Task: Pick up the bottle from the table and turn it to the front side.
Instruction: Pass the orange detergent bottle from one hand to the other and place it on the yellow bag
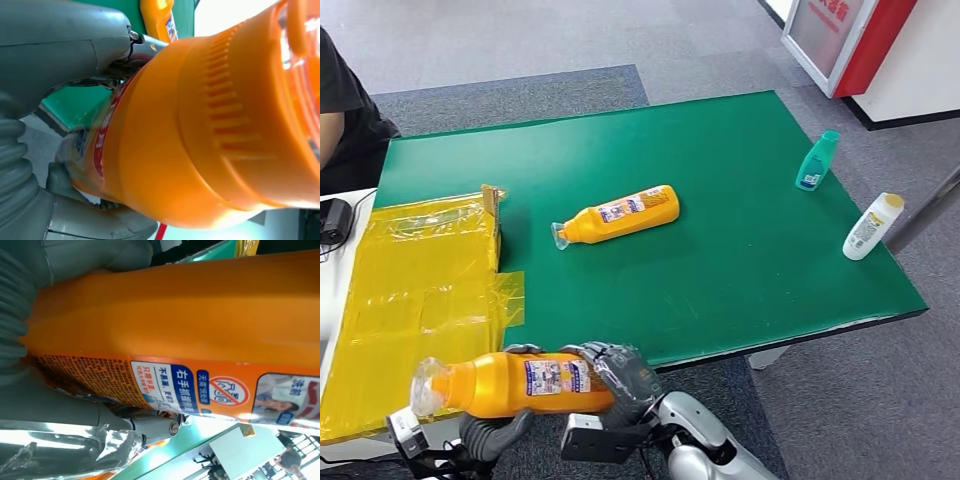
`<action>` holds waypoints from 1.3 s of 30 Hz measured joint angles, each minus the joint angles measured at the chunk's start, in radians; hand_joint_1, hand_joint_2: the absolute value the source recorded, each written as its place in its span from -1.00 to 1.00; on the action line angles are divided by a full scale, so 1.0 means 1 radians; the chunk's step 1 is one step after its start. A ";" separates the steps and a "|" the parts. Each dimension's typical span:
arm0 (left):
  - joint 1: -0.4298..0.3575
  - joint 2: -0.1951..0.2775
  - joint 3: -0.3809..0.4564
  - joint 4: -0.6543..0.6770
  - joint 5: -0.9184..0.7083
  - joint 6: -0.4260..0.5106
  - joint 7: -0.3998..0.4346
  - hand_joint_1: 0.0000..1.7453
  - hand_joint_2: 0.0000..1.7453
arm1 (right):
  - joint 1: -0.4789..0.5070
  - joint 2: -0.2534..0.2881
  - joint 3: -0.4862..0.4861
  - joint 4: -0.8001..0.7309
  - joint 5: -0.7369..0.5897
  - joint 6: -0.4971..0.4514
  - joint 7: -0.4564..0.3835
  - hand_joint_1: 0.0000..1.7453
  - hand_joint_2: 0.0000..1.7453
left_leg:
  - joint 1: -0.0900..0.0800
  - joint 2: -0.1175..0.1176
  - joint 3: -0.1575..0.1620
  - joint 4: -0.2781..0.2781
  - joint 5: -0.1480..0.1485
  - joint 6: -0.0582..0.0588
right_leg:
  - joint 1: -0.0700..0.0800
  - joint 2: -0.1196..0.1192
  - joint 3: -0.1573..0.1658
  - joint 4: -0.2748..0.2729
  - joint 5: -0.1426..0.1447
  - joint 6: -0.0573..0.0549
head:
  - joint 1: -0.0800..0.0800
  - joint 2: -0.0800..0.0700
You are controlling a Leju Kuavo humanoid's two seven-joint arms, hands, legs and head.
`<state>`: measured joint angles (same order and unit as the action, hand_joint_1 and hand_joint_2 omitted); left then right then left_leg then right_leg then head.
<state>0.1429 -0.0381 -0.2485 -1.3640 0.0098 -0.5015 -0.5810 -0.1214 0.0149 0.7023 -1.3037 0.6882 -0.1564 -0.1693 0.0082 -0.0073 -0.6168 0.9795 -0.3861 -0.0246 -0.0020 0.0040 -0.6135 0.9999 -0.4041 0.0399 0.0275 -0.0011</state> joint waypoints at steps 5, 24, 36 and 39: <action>-0.001 0.000 0.000 -0.007 -0.009 0.010 -0.005 1.00 1.00 | 0.005 0.000 0.002 0.000 0.001 -0.001 0.001 1.00 1.00 | 0.000 0.000 0.000 0.000 0.000 0.000 | 0.000 0.000 0.000 0.000 0.000 0.000 | 0.000 0.000; 0.030 0.019 0.033 -0.094 -0.266 0.324 0.059 1.00 1.00 | 0.083 -0.007 -0.043 -0.077 0.042 -0.038 0.047 -1.00 1.00 | 0.000 0.000 0.000 0.000 0.000 0.000 | 0.000 0.000 -0.001 0.000 -0.001 -0.001 | 0.000 0.000; 0.065 0.070 0.227 -0.293 -0.697 0.676 0.184 1.00 1.00 | 0.291 -0.084 -0.140 -0.277 0.018 -0.129 0.107 -1.00 1.00 | 0.000 0.000 0.000 0.000 -0.003 -0.002 | 0.000 0.000 -0.001 0.000 -0.002 -0.002 | 0.000 0.000; 0.053 0.111 0.261 -0.324 -1.013 0.816 0.322 1.00 1.00 | 0.338 -0.107 -0.158 -0.320 0.002 -0.147 0.125 -1.00 1.00 | 0.001 0.000 0.000 0.000 -0.003 -0.002 | 0.001 0.000 -0.001 0.000 -0.002 -0.002 | 0.000 0.000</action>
<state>0.1962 0.0726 0.0126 -1.6884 -1.0034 0.3140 -0.2588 0.2164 -0.0917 0.5446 -1.6232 0.6898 -0.3033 -0.0439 0.0087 -0.0072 -0.6166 0.9794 -0.3887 -0.0269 -0.0015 0.0041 -0.6144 0.9999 -0.4062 0.0382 0.0275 -0.0011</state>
